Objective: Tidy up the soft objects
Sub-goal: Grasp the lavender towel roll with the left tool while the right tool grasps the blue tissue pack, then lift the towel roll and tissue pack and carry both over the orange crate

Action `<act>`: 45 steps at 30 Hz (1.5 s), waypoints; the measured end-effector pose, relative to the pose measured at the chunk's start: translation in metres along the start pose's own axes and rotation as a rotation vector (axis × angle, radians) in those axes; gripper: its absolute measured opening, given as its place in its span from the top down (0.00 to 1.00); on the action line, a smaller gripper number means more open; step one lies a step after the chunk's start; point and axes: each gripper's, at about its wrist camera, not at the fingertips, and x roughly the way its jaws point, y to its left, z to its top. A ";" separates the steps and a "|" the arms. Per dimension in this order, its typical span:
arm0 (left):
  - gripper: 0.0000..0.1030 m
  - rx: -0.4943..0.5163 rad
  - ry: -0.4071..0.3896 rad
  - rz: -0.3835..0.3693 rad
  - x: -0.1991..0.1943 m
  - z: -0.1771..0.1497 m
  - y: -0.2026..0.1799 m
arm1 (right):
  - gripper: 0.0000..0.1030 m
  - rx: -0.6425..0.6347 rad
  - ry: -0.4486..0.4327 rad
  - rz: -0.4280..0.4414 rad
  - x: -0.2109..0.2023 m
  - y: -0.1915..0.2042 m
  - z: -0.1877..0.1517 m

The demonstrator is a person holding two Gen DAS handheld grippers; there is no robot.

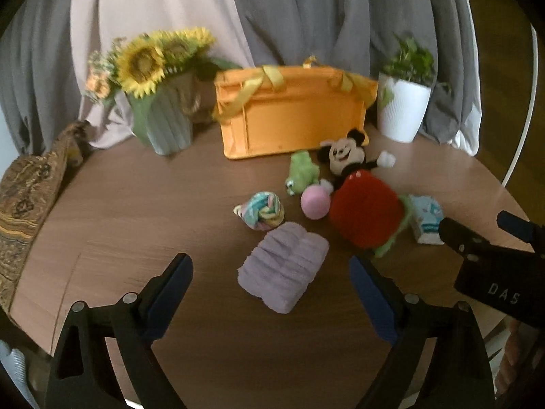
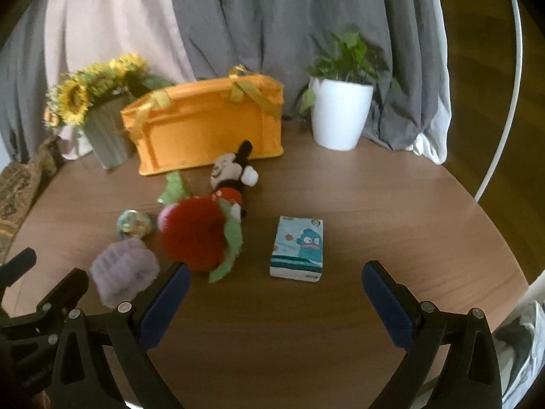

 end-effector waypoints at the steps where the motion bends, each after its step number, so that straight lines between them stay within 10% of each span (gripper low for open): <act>1: 0.09 0.003 0.013 -0.005 0.006 0.000 0.000 | 0.02 0.003 0.012 -0.004 0.007 0.000 0.001; 13: 0.13 -0.006 0.111 0.028 0.052 -0.005 -0.013 | 0.06 -0.014 0.112 0.003 0.068 -0.009 0.005; 30: 0.61 -0.061 0.154 0.051 0.063 -0.003 -0.016 | 0.30 -0.066 0.166 0.053 0.101 -0.014 0.010; 34: 0.63 -0.066 0.146 0.052 0.061 0.000 -0.018 | 0.47 -0.071 0.159 0.051 0.101 -0.016 0.011; 45: 0.64 -0.083 0.087 0.037 0.047 0.019 -0.022 | 0.47 -0.054 0.137 0.059 0.091 -0.023 0.020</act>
